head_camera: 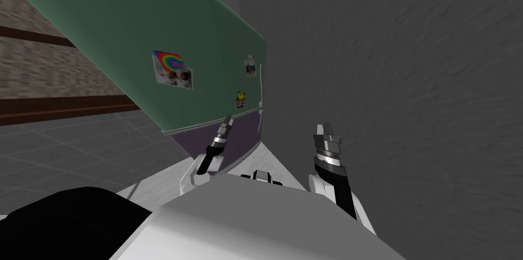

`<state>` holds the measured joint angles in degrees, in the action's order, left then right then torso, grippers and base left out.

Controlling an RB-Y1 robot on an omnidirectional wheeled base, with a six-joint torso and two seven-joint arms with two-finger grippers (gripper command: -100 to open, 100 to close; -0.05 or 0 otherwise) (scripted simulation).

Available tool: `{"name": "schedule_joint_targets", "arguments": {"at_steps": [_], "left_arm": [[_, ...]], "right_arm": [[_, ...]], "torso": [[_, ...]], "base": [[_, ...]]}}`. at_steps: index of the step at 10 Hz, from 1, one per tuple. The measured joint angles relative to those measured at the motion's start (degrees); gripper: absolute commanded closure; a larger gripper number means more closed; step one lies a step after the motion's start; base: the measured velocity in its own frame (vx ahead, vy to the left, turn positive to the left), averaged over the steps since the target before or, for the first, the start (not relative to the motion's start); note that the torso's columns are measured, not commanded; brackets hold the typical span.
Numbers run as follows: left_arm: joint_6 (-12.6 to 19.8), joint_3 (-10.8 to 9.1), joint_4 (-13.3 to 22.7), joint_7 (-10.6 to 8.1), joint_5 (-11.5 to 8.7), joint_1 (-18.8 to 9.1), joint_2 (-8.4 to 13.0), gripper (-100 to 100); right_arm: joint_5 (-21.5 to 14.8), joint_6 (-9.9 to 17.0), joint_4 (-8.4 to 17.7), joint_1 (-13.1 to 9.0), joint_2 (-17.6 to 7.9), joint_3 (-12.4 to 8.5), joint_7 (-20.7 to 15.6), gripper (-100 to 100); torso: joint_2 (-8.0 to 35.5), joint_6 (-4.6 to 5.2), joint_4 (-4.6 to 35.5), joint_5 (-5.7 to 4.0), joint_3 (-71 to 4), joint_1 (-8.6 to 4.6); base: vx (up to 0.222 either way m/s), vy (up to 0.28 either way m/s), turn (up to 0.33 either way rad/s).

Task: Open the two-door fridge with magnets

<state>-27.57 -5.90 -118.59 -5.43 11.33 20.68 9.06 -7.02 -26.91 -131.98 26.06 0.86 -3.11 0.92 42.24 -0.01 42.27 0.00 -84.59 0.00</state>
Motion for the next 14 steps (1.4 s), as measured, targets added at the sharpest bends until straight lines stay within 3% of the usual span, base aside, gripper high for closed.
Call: {"name": "schedule_joint_targets", "arguments": {"at_steps": [3, 6, 10, 14], "left_arm": [[0.4, -2.14, 4.7, -0.41, 4.6, -3.5, 0.2, -100], [-0.2, -3.53, 9.5, -0.29, 7.9, -6.3, -0.2, -100], [0.6, -6.05, 16.7, -0.45, 14.6, -11.9, -0.6, -100], [1.4, -7.45, 22.7, -0.33, 18.9, -15.5, -1.3, -100]], "right_arm": [[0.0, 0.0, 0.0, 0.0, 0.0, 0.0, 0.0, 0], [0.0, 0.0, 0.0, 0.0, 0.0, 0.0, 0.0, 0], [0.0, 0.0, 0.0, 0.0, 0.0, 0.0, 0.0, 0], [0.0, 0.0, 0.0, 0.0, 0.0, 0.0, 0.0, 0]], "torso": [[0.1, 0.00, 0.0, 0.00, 0.0, -0.01], [0.0, 0.01, 0.0, 0.00, 0.0, -0.01], [0.0, 0.01, 0.0, 0.00, 0.0, 0.00], [0.1, -0.03, 0.0, 0.00, 0.0, 0.00]], "base": [[0.061, -0.003, -0.097], [0.055, -0.005, -0.112], [0.073, -0.002, -0.097], [0.046, -0.002, -0.084]]}}
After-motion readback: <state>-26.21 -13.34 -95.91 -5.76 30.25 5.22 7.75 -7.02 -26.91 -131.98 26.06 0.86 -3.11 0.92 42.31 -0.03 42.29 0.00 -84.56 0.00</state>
